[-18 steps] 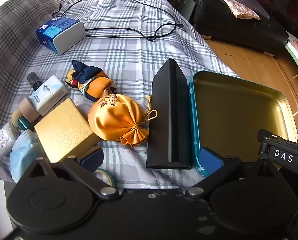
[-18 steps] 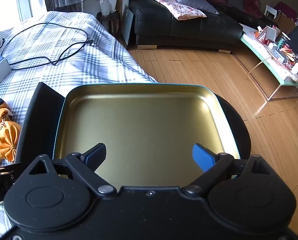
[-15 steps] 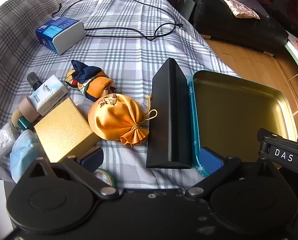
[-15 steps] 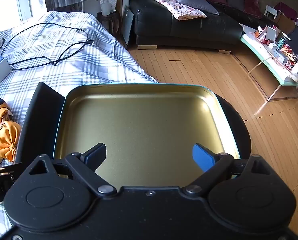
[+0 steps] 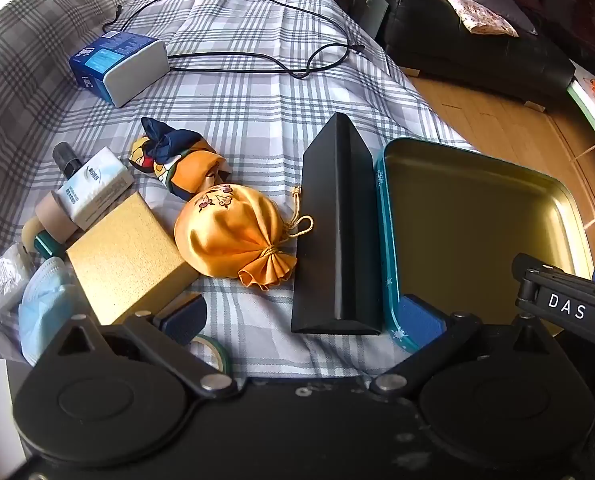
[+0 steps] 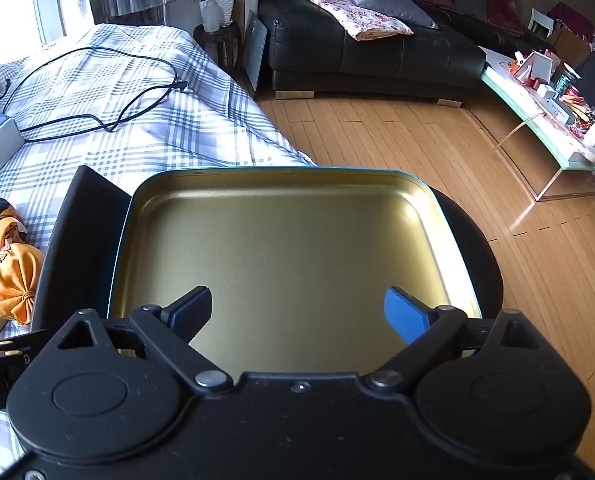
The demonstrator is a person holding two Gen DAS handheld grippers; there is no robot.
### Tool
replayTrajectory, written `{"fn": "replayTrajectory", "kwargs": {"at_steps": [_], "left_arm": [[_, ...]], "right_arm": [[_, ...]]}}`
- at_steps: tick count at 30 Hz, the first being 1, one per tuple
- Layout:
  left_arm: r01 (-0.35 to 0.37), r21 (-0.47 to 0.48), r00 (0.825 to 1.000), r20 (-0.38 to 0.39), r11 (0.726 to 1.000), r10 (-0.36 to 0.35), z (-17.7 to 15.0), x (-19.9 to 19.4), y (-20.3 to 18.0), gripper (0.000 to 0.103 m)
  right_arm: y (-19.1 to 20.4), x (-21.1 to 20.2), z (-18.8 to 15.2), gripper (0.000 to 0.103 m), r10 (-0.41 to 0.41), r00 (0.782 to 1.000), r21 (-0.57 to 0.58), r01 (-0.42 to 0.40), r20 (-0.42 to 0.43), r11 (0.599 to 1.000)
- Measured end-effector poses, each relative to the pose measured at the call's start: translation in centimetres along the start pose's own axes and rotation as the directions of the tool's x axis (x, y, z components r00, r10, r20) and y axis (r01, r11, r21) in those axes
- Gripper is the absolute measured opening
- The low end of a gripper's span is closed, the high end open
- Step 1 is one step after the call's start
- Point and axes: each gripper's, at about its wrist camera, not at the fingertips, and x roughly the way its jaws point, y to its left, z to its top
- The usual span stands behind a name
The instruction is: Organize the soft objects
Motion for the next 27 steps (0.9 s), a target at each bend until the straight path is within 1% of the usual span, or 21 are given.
{"fn": "replayTrajectory", "kwargs": {"at_steps": [27], "left_arm": [[0.003,0.004,1.000,0.000,1.000,-0.003,-0.04,-0.04,0.19,0.102]], "right_arm": [[0.03,0.06,-0.03,0.090,0.004,1.000,-0.001,-0.004,-0.002,1.000]]}}
